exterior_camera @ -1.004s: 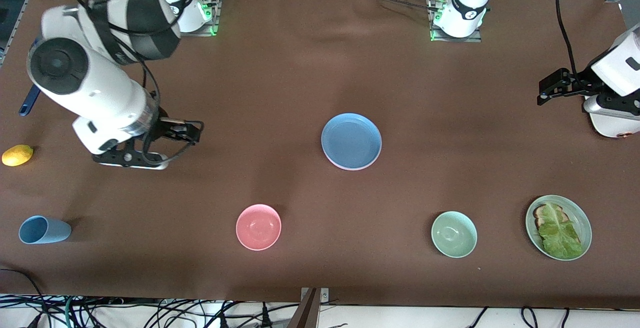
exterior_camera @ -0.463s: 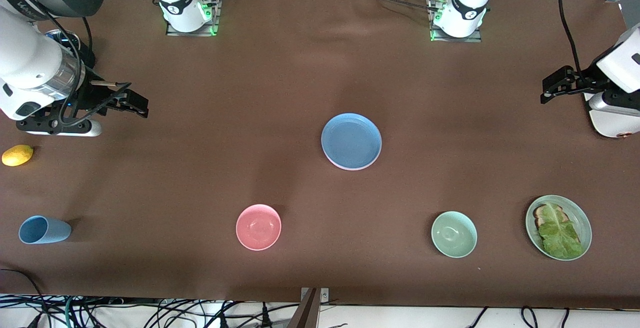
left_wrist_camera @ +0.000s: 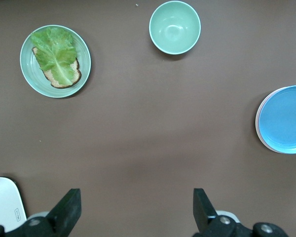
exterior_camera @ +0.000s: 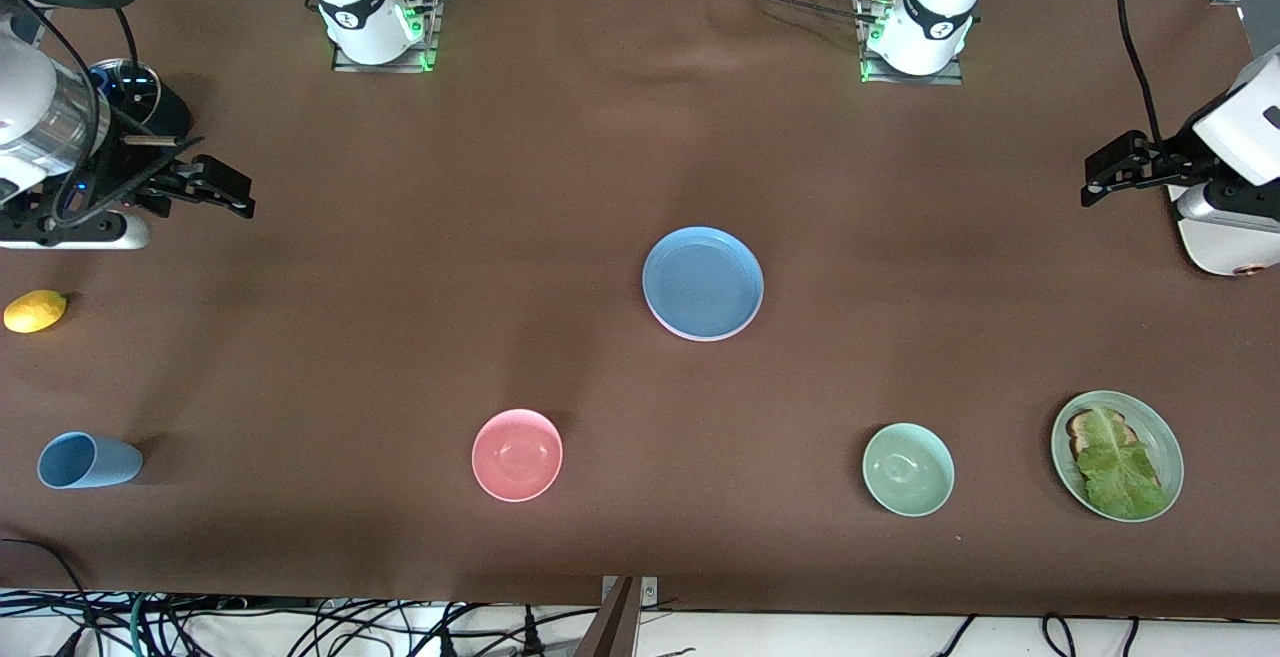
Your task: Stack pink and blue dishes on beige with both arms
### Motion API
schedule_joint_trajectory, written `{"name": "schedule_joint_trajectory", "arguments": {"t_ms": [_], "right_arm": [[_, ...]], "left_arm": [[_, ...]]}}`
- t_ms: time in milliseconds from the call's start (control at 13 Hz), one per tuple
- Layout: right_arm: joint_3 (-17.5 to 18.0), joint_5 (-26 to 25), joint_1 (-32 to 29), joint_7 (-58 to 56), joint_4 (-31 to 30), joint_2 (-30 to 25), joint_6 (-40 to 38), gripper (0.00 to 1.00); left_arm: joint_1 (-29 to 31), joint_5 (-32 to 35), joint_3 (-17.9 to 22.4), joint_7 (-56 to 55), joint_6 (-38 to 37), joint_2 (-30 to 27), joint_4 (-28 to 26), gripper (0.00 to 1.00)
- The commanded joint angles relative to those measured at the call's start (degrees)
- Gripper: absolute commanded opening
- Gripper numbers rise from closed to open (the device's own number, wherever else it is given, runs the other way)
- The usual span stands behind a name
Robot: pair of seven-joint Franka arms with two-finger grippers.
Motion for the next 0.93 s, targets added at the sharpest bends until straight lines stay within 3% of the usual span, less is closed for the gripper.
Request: {"name": "schedule_joint_trajectory", "arguments": {"t_ms": [0,849], "right_arm": [[3.5,-0.2,-4.8,-1.8,-2.7,-3.4,-2.0,1.0],[4.3,-2.0,-2.3,0.8,0.8,-0.5,-1.7,1.0]], "left_arm": [[-0.2,0.2,0.4,0.8,-0.3,-0.3,0.0,1.0],[0.4,0.1,0.4,0.7,-0.3,0.2,0.6,1.0]]}}
